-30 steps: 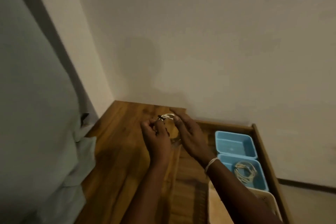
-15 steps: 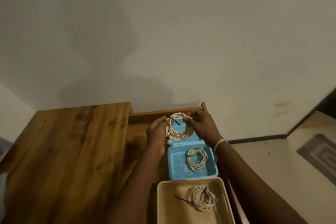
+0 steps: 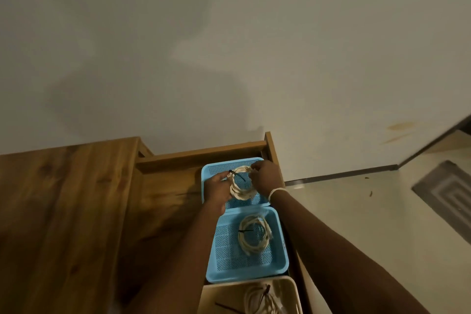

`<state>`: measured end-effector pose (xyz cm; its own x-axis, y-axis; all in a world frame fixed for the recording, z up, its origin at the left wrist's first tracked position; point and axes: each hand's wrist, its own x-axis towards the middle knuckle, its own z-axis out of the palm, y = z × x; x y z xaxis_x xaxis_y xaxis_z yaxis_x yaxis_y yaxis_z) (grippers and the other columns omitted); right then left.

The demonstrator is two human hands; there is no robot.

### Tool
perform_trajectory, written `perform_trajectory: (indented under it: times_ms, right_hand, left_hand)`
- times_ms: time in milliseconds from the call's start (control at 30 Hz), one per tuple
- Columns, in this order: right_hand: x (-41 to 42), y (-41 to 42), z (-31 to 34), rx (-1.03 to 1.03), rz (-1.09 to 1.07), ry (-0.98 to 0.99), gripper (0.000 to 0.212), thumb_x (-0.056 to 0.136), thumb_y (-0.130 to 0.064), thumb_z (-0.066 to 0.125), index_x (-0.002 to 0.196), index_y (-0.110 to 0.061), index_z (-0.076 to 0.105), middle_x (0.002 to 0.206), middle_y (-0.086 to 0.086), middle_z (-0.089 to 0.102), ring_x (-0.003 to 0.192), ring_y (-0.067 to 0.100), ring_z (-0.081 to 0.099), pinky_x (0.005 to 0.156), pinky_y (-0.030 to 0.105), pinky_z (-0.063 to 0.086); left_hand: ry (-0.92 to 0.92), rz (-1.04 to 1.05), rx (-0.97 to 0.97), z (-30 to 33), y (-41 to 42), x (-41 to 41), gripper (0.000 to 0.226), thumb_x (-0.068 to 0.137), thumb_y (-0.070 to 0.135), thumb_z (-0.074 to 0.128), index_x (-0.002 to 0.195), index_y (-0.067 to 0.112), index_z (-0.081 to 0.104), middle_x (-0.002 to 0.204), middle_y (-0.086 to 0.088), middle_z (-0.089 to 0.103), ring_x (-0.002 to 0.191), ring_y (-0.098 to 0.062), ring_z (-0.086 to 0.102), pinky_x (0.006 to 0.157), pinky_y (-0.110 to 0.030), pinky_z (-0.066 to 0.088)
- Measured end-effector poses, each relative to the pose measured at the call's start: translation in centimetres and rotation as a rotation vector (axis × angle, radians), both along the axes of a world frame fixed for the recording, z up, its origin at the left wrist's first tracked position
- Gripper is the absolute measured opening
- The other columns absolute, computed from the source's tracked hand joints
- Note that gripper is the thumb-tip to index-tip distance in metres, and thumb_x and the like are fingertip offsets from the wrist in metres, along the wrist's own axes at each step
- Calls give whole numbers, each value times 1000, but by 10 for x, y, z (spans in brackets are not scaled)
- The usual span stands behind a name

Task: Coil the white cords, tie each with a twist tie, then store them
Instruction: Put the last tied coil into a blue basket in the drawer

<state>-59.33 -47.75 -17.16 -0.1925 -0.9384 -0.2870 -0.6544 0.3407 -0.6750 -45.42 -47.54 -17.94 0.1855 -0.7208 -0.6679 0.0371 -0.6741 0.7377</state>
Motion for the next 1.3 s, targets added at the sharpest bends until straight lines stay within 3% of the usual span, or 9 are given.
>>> perform_trajectory:
  times_ms: [200,333,433,533,633,733,933,1133,1300]
  right_hand:
    - [1,-15,-21,-55,144,347,16,92,-8,58,106,-13,66,104,8,72,95,26,68,79,33,53]
    - [2,-22,-32,-77,241,465,17,95,-12,55,107,-14,68,108,7,72,105,26,65,84,34,54]
    - [0,-26,-40,-59,260,402,22,96,-13,54,112,-13,69,112,8,72,107,26,65,88,35,54]
    - [2,-26,-41,-6,234,271,23,96,-9,53,113,-9,69,113,10,72,104,27,68,90,34,54]
    - [7,-22,-35,-7,174,162,21,94,-5,53,102,-8,72,101,10,74,94,25,70,82,31,54]
    - [10,-18,-23,-36,109,116,19,88,-1,52,82,-8,69,88,10,73,84,26,68,67,28,48]
    - [49,-7,31,-204,100,60,29,87,-7,52,60,-17,47,57,-4,49,58,19,49,53,25,31]
    - [103,19,68,-338,198,47,19,84,-15,59,66,-9,60,62,6,63,58,22,58,57,33,45]
    - [86,86,73,-275,67,110,11,85,-16,66,86,-8,74,85,15,75,83,32,70,71,28,47]
  left_hand:
    - [-112,-4,-4,-44,-23,-11,24,89,5,62,111,14,71,101,-8,74,88,-26,71,81,-47,60]
    - [-277,6,-38,-55,-29,-8,16,81,7,73,84,20,65,90,-5,72,83,-25,70,77,-46,61]
    - [-396,-67,-131,-56,-27,-5,16,80,8,75,76,18,64,84,-4,71,81,-23,68,77,-43,60]
    - [-448,-183,-200,-51,-23,-2,10,86,13,72,94,10,70,98,-9,73,85,-19,67,73,-30,57]
    - [-439,-295,-199,-37,-20,4,29,89,17,68,116,8,66,116,-5,68,100,-21,65,68,-18,48]
    - [-442,-334,-225,-19,-20,19,38,91,16,66,127,7,60,129,-4,61,117,-22,59,83,-21,46]
    - [-528,-234,-340,31,5,85,14,90,18,65,104,16,66,102,-1,69,92,-14,64,81,-28,55]
    - [-676,-79,-503,61,60,177,13,88,8,64,83,20,60,82,2,64,85,-22,67,67,-24,46]
    - [-943,-117,-462,68,128,253,15,86,4,59,98,4,68,98,-17,68,93,-34,63,76,-34,46]
